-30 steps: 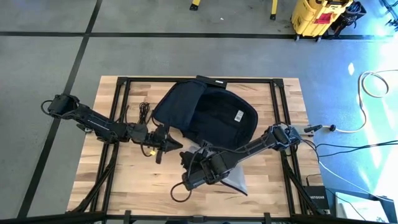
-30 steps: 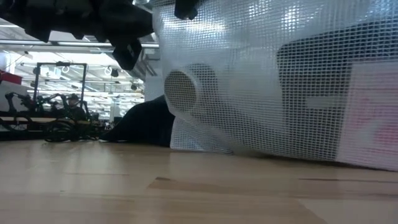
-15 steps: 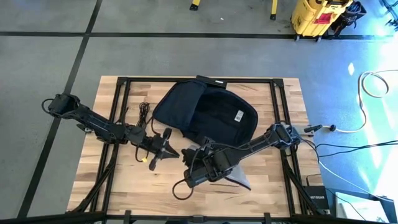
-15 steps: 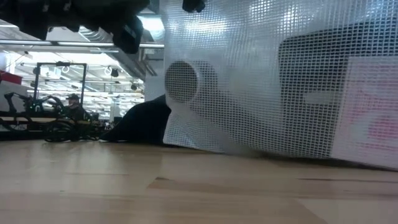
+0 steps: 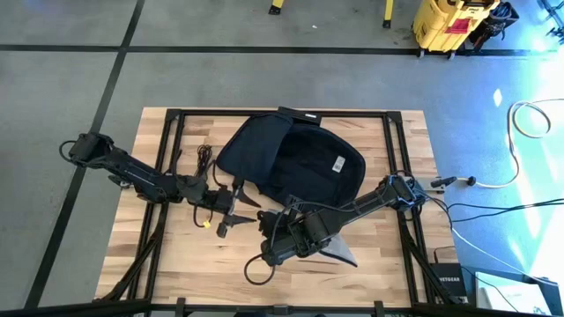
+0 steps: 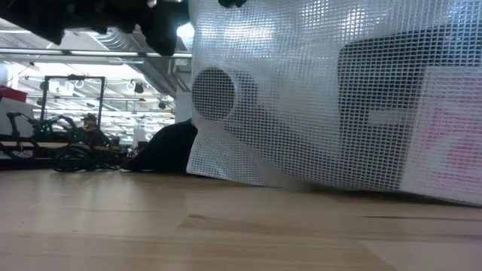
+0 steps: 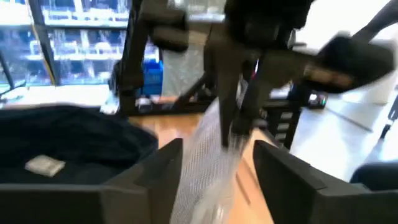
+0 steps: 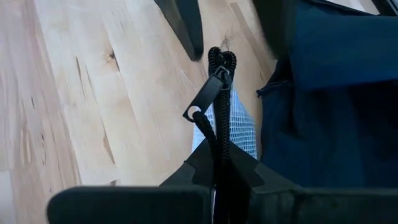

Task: Unpack backpack
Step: Open the transparent zip bag

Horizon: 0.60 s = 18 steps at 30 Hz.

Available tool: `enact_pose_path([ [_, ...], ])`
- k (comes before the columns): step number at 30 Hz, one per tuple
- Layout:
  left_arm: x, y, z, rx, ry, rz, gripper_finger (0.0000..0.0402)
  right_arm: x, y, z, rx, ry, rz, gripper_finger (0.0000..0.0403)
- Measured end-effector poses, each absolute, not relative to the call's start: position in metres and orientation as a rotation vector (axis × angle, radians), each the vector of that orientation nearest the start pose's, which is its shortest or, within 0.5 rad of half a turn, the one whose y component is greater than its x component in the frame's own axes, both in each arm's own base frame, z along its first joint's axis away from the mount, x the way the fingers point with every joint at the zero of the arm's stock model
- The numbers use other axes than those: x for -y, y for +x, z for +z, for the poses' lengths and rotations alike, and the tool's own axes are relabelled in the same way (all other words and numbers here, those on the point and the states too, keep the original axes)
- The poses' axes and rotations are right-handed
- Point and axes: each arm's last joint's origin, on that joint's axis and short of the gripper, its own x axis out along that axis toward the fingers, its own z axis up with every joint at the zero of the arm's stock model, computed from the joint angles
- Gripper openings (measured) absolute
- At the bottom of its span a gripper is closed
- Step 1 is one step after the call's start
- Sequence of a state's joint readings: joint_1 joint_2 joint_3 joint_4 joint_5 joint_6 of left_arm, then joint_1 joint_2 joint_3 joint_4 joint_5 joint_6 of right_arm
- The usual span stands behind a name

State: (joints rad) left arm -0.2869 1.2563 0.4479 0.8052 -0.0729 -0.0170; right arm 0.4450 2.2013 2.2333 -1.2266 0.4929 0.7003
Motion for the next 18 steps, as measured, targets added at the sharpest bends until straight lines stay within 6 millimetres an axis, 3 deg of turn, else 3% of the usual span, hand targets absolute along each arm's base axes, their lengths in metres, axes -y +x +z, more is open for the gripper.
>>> enact_pose_path([
  [6, 0.073, 0.247, 0.219, -0.047, -0.026, -0.274, 0.0233, -0.183, 0.415, 0.298, -0.975, 0.093, -0.398, 0.0000],
  [18, 0.077, 0.261, 0.217, -0.082, -0.034, -0.261, 0.0234, -0.183, 0.414, 0.298, -0.980, 0.094, -0.395, 0.0000],
])
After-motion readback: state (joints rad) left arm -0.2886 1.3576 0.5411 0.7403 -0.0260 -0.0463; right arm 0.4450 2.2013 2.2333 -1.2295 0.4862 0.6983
